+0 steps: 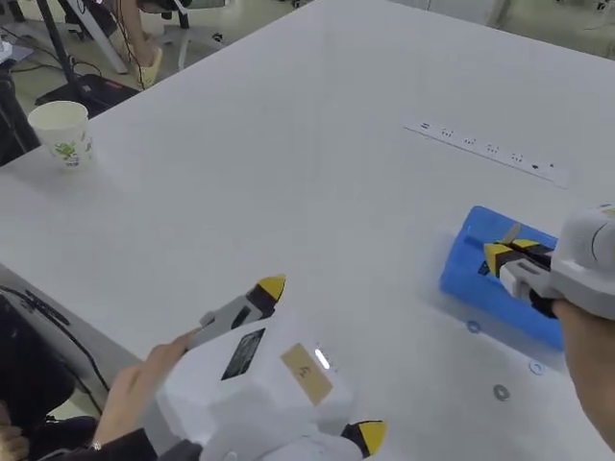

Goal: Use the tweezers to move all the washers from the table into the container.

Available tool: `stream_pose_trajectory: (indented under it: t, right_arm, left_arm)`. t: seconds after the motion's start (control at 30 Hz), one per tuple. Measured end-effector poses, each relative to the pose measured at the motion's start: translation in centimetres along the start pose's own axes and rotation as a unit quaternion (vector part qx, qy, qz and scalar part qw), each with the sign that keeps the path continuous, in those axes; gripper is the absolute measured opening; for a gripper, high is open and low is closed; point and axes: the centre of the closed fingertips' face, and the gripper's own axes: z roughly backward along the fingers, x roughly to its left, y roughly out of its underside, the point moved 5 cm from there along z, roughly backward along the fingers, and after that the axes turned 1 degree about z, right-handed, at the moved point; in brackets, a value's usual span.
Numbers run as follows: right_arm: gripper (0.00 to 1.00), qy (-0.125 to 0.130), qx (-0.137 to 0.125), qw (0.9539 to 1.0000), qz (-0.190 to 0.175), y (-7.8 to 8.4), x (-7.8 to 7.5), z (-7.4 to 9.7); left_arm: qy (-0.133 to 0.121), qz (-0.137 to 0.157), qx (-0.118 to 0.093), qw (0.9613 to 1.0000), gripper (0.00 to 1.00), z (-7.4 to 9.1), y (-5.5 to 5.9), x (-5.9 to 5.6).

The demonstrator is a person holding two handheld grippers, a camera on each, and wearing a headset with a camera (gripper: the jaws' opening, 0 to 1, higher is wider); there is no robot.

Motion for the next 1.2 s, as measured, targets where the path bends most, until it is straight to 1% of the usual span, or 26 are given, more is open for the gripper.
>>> stream_pose_trajectory:
  t: [0.07,0.13,0.23,0.3,0.4,0.47,0.7,0.77,0.83,0.87,0.93,1.03,1.2]
  right_arm:
    - [0.02,0.005,0.005,1.0000,0.002,-0.1,0.0,0.0]
    - [0.02,0.001,0.006,1.0000,0.000,-0.1,0.3,0.1]
    - [0.02,0.004,0.010,0.9999,0.001,-0.1,0.4,0.3]
    - [0.02,0.007,0.011,0.9999,-0.010,-0.1,0.3,0.6]
    - [0.02,0.002,-0.005,0.9992,-0.040,-0.6,0.1,1.4]
    - [0.02,0.000,-0.011,0.9987,-0.051,-1.0,0.0,1.9]
    - [0.02,-0.001,-0.050,0.9965,-0.067,-2.5,-0.2,4.6]
    - [0.02,-0.011,-0.064,0.9942,-0.086,-2.9,-0.1,5.2]
    - [0.02,-0.020,-0.073,0.9924,-0.097,-3.1,0.0,5.8]
    - [0.02,-0.029,-0.079,0.9911,-0.104,-3.2,0.2,6.0]
    - [0.02,-0.041,-0.077,0.9892,-0.118,-3.0,0.4,6.4]
    - [0.02,-0.047,-0.082,0.9885,-0.119,-2.8,0.8,6.9]
    - [0.02,-0.055,-0.073,0.9917,-0.091,-2.0,1.6,7.2]
  left_arm:
    - [0.001,-0.001,0.001,1.0000,0.90,0.0,0.0,0.0]
    - [0.001,-0.003,0.002,1.0000,0.90,0.0,0.1,-0.1]
    - [0.001,-0.003,0.003,1.0000,0.89,0.1,0.1,-0.1]
    - [-0.001,-0.004,0.005,1.0000,0.89,0.1,0.1,0.0]
    - [-0.003,-0.002,0.004,1.0000,0.89,0.1,0.1,0.1]
    - [-0.002,-0.001,0.004,1.0000,0.89,0.1,0.1,0.0]
    - [-0.004,-0.003,-0.001,1.0000,0.89,0.3,0.0,0.1]
    - [-0.003,-0.003,0.000,1.0000,0.89,0.3,0.0,0.0]
    - [-0.004,-0.003,0.001,1.0000,0.89,0.3,0.0,0.0]
    - [-0.004,-0.003,0.002,1.0000,0.89,0.2,0.0,0.0]
    - [-0.008,0.002,0.007,0.9999,0.90,0.1,0.2,0.2]
    - [-0.007,0.006,0.006,0.9999,0.91,0.1,0.1,0.2]
    - [-0.008,0.005,0.008,0.9999,0.91,0.1,0.2,0.2]
